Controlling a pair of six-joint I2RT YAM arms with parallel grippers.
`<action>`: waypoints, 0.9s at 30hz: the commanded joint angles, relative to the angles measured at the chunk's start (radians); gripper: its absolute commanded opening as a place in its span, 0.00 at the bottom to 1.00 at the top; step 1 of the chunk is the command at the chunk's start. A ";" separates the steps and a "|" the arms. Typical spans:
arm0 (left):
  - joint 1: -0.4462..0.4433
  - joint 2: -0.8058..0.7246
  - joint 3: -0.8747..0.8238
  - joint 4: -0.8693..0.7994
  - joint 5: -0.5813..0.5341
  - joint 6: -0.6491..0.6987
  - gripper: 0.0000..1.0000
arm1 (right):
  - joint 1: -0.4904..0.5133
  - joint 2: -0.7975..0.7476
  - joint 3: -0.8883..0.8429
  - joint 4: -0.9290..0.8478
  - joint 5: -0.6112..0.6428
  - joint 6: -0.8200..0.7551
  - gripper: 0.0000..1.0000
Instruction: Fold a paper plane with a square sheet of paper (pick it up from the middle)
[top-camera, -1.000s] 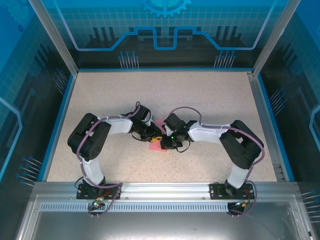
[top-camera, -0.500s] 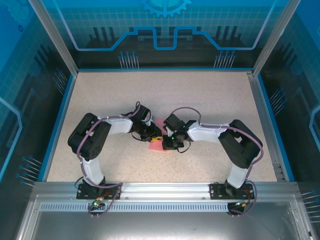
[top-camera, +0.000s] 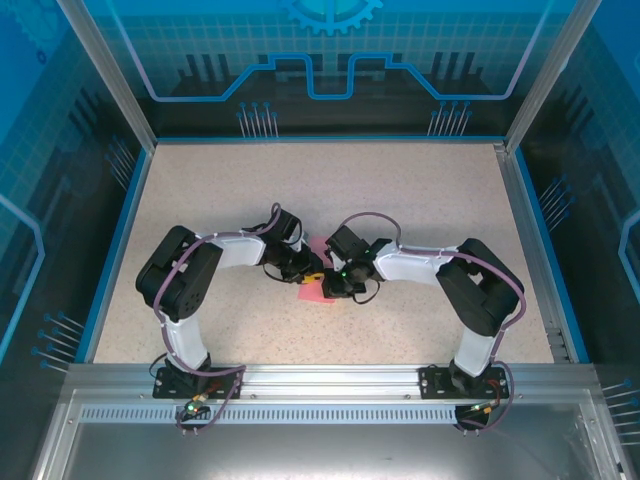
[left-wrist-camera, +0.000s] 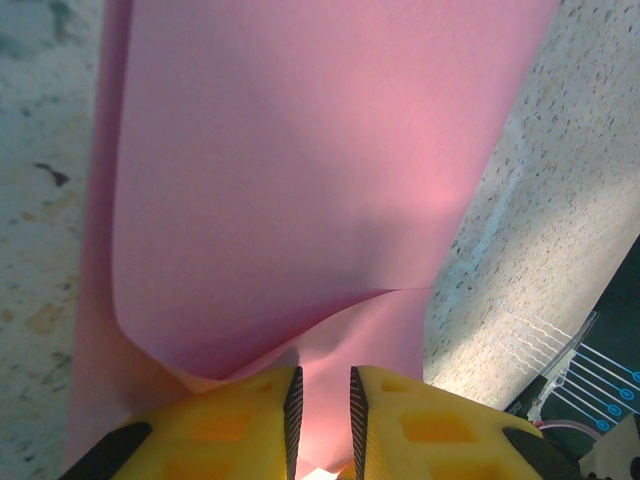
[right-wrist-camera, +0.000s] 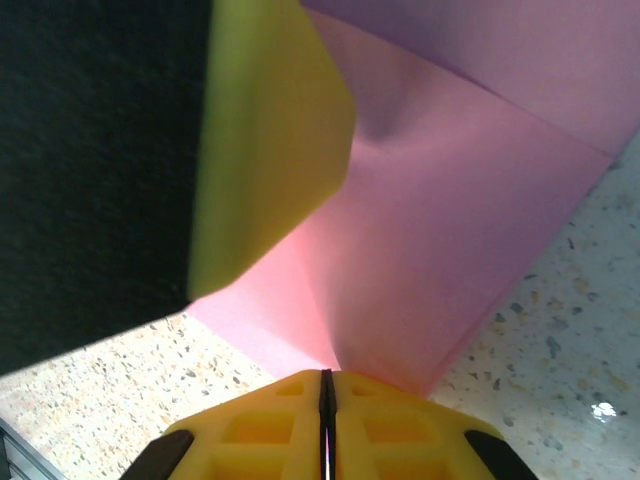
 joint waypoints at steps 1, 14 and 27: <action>-0.002 0.029 0.004 -0.045 -0.038 -0.007 0.24 | 0.012 0.000 0.020 -0.013 -0.015 -0.012 0.10; -0.002 0.033 0.004 -0.045 -0.040 -0.012 0.24 | 0.012 0.034 -0.010 -0.032 -0.004 -0.011 0.10; -0.002 0.039 0.006 -0.059 -0.056 -0.015 0.24 | 0.012 0.040 -0.016 -0.069 0.016 -0.033 0.10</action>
